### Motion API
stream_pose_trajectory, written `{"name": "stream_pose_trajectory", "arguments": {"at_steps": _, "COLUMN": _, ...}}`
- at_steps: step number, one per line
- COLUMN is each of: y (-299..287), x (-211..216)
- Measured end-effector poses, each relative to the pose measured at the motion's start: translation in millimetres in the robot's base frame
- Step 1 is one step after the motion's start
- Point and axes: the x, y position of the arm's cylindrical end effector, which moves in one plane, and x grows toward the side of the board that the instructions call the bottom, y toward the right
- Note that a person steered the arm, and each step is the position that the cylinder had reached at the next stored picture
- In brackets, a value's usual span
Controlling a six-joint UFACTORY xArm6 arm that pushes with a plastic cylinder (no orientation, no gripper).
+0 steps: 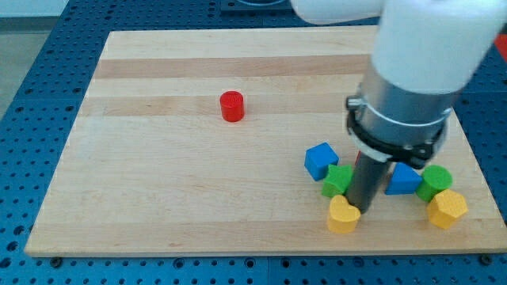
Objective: Move the green star and blue cube to the right of the red circle
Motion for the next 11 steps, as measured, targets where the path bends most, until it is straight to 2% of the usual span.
{"name": "stream_pose_trajectory", "arguments": {"at_steps": 4, "y": -6.0, "x": -40.8}}
{"name": "stream_pose_trajectory", "arguments": {"at_steps": 6, "y": -77.5, "x": -67.5}}
{"name": "stream_pose_trajectory", "arguments": {"at_steps": 7, "y": -88.3, "x": -84.9}}
{"name": "stream_pose_trajectory", "arguments": {"at_steps": 9, "y": -88.3, "x": -133.3}}
{"name": "stream_pose_trajectory", "arguments": {"at_steps": 10, "y": -82.9, "x": -141.0}}
{"name": "stream_pose_trajectory", "arguments": {"at_steps": 11, "y": -50.8, "x": -141.0}}
